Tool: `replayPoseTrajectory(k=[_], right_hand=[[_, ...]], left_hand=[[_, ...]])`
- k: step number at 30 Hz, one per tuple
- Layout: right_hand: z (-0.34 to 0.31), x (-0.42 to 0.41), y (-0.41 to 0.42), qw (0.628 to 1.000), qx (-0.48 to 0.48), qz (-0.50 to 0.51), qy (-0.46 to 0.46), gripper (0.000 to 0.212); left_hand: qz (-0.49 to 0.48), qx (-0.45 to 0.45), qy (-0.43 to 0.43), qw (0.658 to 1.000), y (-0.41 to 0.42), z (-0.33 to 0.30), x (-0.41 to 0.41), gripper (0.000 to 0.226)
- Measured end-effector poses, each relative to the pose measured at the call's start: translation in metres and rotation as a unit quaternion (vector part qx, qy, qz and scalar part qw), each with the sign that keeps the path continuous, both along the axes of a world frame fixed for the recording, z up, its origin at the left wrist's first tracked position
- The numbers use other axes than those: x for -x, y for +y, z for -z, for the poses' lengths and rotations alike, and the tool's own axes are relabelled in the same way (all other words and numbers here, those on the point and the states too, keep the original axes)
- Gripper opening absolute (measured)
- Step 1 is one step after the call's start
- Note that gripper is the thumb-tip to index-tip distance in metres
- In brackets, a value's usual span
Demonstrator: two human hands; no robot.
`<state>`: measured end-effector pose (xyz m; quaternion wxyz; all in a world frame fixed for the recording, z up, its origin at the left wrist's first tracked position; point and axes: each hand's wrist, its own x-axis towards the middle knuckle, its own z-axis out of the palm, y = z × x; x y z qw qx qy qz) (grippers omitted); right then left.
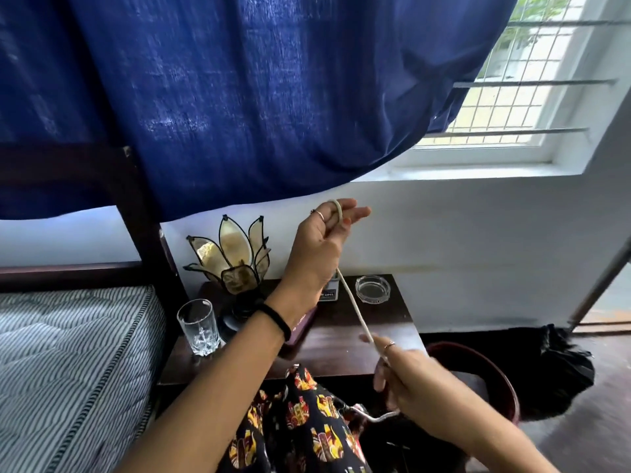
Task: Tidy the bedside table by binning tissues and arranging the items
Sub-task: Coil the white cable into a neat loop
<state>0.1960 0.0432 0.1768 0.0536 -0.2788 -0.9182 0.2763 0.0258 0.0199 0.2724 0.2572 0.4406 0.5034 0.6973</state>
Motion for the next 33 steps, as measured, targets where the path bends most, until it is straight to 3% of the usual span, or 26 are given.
replayPoseTrajectory(k=[2,5,9,11,14,18,22,25,30,33], right_hand=[[-0.023,-0.006,0.004,0.998,-0.062,0.023,-0.001,0.061],[-0.055,-0.008,0.01,0.983,-0.138,0.052,0.108,0.035],[-0.078,-0.005,0.026,0.946,-0.174,0.091,0.259,0.025],[-0.085,-0.002,0.036,0.927,-0.199,0.099,0.302,0.021],[-0.094,0.002,0.048,0.911,-0.214,0.099,0.339,0.015],[-0.1,0.007,0.063,0.899,-0.188,0.122,0.376,0.012],[-0.099,0.013,0.072,0.886,-0.188,0.134,0.402,0.012],[-0.093,0.018,0.078,0.878,-0.177,0.148,0.418,0.013],[-0.071,0.022,0.094,0.885,-0.133,0.184,0.408,0.019],[-0.053,0.024,0.094,0.887,-0.06,0.164,0.428,0.02]], left_hand=[[-0.043,-0.009,0.068,0.997,0.005,0.003,0.001,0.02],[-0.068,-0.003,0.15,0.986,0.011,0.01,0.006,0.015],[-0.017,0.045,0.205,0.978,0.021,0.024,0.01,0.014],[0.052,0.067,0.19,0.978,0.026,0.03,0.009,0.016],[0.118,0.077,0.143,0.98,0.032,0.036,0.001,0.022],[0.165,0.058,0.01,0.985,0.037,0.044,-0.013,0.033],[0.173,0.061,-0.073,0.98,0.04,0.052,-0.028,0.05],[0.172,0.066,-0.109,0.977,0.039,0.053,-0.042,0.047],[0.225,-0.002,-0.31,0.924,0.042,0.036,-0.052,0.036],[0.239,-0.039,-0.379,0.893,0.048,0.023,-0.051,0.034]])
